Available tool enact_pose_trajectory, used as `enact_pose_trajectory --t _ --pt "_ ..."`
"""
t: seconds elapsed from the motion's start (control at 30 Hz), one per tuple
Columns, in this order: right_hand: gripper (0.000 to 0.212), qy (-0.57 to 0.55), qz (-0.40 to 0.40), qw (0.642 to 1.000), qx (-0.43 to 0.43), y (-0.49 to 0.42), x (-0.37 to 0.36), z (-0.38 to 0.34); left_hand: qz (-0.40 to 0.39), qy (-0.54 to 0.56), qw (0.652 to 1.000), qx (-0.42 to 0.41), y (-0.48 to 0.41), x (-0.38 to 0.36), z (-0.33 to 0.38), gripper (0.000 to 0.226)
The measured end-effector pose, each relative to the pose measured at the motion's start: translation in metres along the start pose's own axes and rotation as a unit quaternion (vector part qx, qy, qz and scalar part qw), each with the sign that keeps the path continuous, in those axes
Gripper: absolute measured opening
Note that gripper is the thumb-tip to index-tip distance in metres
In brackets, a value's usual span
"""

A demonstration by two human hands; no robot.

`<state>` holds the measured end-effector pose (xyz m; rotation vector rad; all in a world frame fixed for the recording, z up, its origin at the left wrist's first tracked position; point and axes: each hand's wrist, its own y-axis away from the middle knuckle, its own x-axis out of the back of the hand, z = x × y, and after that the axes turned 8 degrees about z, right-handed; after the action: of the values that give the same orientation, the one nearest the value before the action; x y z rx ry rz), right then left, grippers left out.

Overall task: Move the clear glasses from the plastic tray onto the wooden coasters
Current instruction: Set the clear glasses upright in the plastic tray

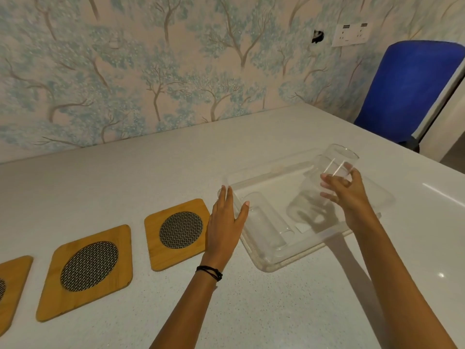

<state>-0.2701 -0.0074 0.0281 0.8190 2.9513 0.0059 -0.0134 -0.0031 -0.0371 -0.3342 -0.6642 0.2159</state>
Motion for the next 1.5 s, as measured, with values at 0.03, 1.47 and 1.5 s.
enact_pose_trajectory --t 0.03,1.47,1.5 --pt "0.080 0.024 -0.005 1.000 0.012 -0.001 0.001 0.000 0.000 0.000 1.000 0.000 0.000 0.000 0.000 0.076" --pt "0.024 0.198 -0.060 0.901 0.383 0.063 -0.044 -0.027 -0.015 -0.008 1.000 0.019 0.004 0.000 0.003 0.061" --pt "0.022 0.222 -0.100 0.906 0.347 0.065 -0.052 -0.026 -0.015 -0.010 1.000 0.020 0.004 0.001 0.004 0.060"
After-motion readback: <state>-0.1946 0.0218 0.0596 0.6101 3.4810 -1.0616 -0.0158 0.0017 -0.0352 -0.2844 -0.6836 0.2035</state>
